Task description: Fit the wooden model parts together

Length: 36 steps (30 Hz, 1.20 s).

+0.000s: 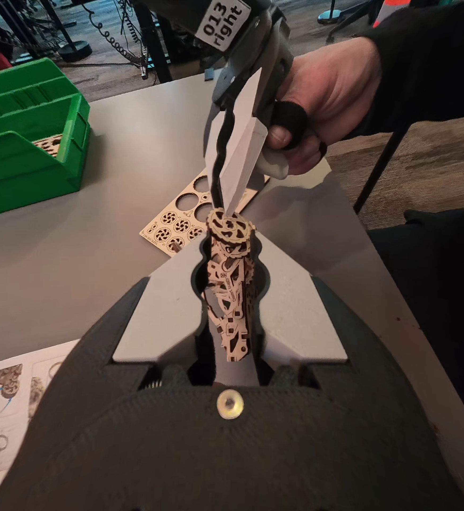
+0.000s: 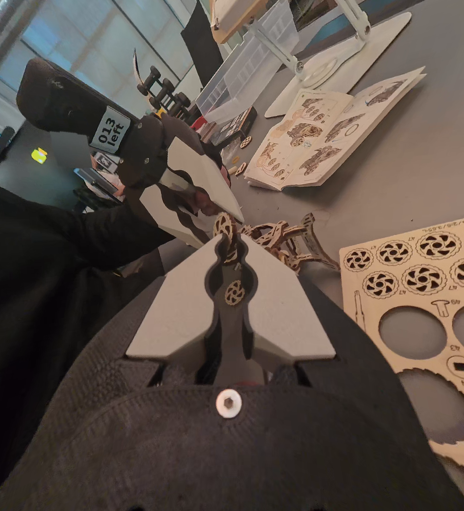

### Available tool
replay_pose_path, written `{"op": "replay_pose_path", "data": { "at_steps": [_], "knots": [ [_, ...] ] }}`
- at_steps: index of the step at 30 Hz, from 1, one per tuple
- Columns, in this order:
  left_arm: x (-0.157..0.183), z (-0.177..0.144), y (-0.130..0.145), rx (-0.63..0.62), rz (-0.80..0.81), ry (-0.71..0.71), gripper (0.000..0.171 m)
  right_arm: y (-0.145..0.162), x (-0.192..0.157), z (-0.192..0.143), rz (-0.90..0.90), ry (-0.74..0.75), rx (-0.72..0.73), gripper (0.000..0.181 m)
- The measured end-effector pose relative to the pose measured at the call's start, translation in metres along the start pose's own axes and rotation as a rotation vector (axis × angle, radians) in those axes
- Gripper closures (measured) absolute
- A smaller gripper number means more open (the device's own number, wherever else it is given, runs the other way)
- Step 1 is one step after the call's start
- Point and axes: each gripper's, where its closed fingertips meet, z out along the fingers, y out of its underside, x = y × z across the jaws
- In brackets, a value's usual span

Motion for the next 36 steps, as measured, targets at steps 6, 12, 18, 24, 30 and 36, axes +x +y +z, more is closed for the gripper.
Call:
{"op": "replay_pose_path", "data": {
  "at_steps": [6, 12, 18, 24, 30, 36],
  "knots": [
    [0.004, -0.005, -0.003, 0.044, -0.095, 0.114, 0.147, -0.001, -0.006, 0.002, 0.038, 0.0, 0.012, 0.178],
    [0.004, -0.004, 0.001, 0.048, -0.17, 0.194, 0.147, 0.001, -0.004, 0.004, 0.073, 0.026, 0.005, 0.177],
    [0.007, 0.001, 0.006, 0.038, -0.227, 0.286, 0.147, 0.003, -0.006, 0.003, 0.086, 0.036, 0.005, 0.177],
    [0.004, 0.002, 0.001, 0.055, -0.263, 0.343, 0.158, 0.004, -0.006, 0.003, 0.11, 0.029, 0.017, 0.18],
    [0.004, 0.007, 0.001, 0.038, -0.325, 0.408, 0.157, 0.004, -0.002, 0.002, 0.133, 0.027, 0.044, 0.18],
    [-0.003, 0.001, -0.002, 0.061, -0.353, 0.38, 0.155, -0.001, -0.003, -0.003, 0.144, 0.01, 0.057, 0.18]
  ]
}}
